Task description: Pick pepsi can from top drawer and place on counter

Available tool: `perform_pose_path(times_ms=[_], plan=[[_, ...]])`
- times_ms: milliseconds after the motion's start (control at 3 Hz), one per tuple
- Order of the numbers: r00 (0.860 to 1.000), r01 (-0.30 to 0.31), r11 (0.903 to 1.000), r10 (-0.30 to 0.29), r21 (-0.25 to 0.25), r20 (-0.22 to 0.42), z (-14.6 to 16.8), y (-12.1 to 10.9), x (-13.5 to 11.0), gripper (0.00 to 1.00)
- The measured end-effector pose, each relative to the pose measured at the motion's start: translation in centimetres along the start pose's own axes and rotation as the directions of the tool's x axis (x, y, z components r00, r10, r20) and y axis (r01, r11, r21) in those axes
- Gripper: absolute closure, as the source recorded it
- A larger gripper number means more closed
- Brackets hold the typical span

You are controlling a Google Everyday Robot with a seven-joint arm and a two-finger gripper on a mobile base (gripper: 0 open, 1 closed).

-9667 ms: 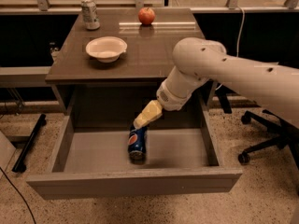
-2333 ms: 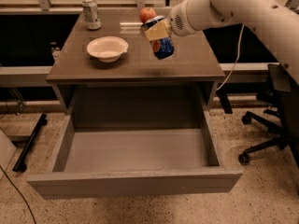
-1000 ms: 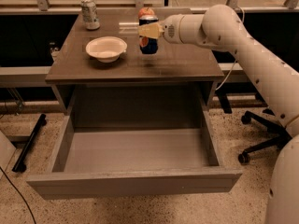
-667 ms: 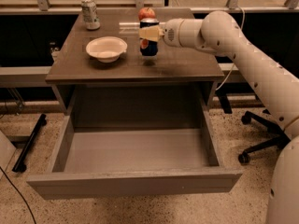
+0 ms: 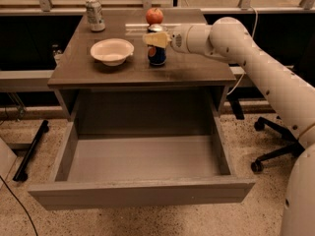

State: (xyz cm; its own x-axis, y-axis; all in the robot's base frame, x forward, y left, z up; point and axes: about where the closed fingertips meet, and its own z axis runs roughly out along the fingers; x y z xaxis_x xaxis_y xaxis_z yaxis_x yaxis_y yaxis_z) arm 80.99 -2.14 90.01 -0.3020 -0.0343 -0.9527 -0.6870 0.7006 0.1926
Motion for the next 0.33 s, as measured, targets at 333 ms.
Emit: perform_pose_path(times_ms=[333], plan=[[1.0, 0.0, 1.0, 0.0, -0.002, -0.001, 0.12, 0.1, 0.05, 0.0]])
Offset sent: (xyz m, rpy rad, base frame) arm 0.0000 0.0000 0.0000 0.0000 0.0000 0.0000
